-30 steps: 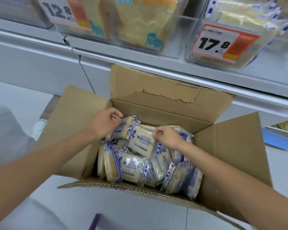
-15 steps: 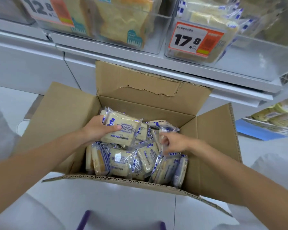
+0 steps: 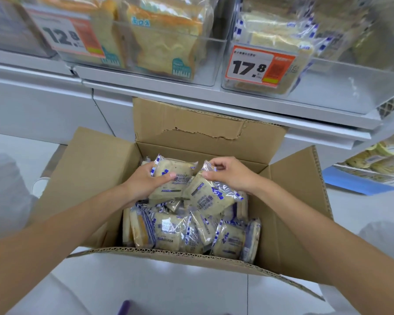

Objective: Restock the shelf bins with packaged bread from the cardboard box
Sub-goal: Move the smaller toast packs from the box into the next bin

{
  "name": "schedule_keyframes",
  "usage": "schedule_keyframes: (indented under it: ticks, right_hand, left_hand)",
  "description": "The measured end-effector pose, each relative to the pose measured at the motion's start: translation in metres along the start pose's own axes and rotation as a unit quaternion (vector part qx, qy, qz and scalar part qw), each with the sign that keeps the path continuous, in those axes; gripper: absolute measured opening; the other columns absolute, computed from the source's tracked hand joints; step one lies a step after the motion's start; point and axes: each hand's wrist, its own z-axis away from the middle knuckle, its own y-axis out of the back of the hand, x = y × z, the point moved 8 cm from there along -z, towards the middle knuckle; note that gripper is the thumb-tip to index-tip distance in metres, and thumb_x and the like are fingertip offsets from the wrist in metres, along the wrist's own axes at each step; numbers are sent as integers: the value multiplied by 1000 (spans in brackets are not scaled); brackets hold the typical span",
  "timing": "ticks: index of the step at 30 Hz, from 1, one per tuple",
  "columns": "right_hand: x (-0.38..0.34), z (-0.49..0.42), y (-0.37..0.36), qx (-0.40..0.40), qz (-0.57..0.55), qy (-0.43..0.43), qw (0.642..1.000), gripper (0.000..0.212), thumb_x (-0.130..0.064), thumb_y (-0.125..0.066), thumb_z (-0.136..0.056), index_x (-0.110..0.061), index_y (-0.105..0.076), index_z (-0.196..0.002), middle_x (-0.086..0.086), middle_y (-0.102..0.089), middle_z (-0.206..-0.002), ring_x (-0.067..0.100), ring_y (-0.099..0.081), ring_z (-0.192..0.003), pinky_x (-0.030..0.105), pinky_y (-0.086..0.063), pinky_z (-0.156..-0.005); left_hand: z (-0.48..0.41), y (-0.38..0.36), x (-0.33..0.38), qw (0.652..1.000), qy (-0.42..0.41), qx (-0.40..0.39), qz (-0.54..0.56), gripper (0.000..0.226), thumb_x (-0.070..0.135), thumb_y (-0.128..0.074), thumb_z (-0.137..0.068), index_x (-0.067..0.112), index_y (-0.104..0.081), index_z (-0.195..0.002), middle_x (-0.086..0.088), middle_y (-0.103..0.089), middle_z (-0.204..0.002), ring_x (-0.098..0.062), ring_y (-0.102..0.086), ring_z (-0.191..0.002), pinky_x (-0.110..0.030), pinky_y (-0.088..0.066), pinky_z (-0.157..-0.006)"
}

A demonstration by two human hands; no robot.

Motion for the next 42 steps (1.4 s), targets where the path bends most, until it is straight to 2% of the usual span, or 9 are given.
schedule_keyframes:
  ticks: [4,8,11,15,20,23,27,37,42]
  right_hand:
    - [-25,0,3,-42,27,21,999,27,-22,-68,-91,-28,-61,-65,-12,-49,-56,8,-39,-51,18,-34,-53]
    - [-41,1,8,0,39,48,998,15,-20,-68,-90,-27,-66,-77,-20,-55,-55,-1,-45,-50,14,-35,-54]
    - [-45,1,8,45,48,57,996,4,-24,-73,-86,-27,-71,-89,-15,-70,-81,-3,-58,-72,19,-46,-71]
    - [-39,8,28,158,145,24,976,56,-40,-71,-85,-21,-54,-135,-6,-52,-135,10,-51,-122,32,-42,-104]
    - [-8,13,14,161,44,-110,980,67,-41,-77,-79,-16,-45,-133,-3,-51,-134,18,-55,-119,35,-50,-96]
    - [-15,11,8,159,-4,-64,985,30,-21,-73,-85,-16,-59,-111,-2,-64,-104,15,-64,-94,22,-53,-73]
    - [-42,18,25,159,100,32,982,30,-11,-69,-86,-24,-61,-113,-5,-60,-106,11,-57,-96,22,-50,-86]
    - [-98,47,49,49,298,63,951,90,-47,-69,-83,-35,-15,-154,-2,-30,-157,18,-29,-143,44,-24,-118]
    - [-167,94,129,161,352,132,913,53,-34,-73,-82,-18,-55,-128,3,-56,-117,20,-52,-109,35,-43,-93]
  left_hand:
    - [4,13,20,996,-58,72,-6,12,30,-70,-89,23,-65,-97,5,-71,-94,-5,-67,-83,-11,-50,-67]
    - [10,-10,29,998,-34,-34,-28,32,32,-80,-80,25,-65,-108,5,-76,-94,-5,-72,-82,-19,-55,-75]
    - [13,-32,22,997,-9,-75,-26,42,16,-85,-73,19,-64,-108,-2,-76,-96,-15,-73,-86,-27,-58,-72]
    - [8,-19,14,999,15,19,45,40,15,-82,-77,11,-62,-110,-4,-73,-89,-6,-70,-63,-19,-53,-50]
    - [11,-7,13,990,47,9,134,89,36,-95,-55,12,-52,-129,-11,-72,-111,-29,-72,-97,-54,-55,-89]
    - [12,-18,19,986,42,-49,157,79,34,-87,-66,10,-52,-132,-12,-70,-118,-28,-68,-107,-52,-52,-95]
    - [19,-22,28,958,68,-142,238,105,74,-80,-46,25,-53,-135,-8,-62,-133,-27,-60,-121,-50,-48,-100]
    - [46,-60,136,985,-121,-103,-60,22,13,-73,-86,15,-65,-107,-3,-74,-100,-10,-71,-93,-18,-54,-83]
    - [64,-73,250,939,-273,-28,-208,65,30,-84,-73,21,-52,-129,13,-60,-115,4,-58,-99,-5,-42,-79]
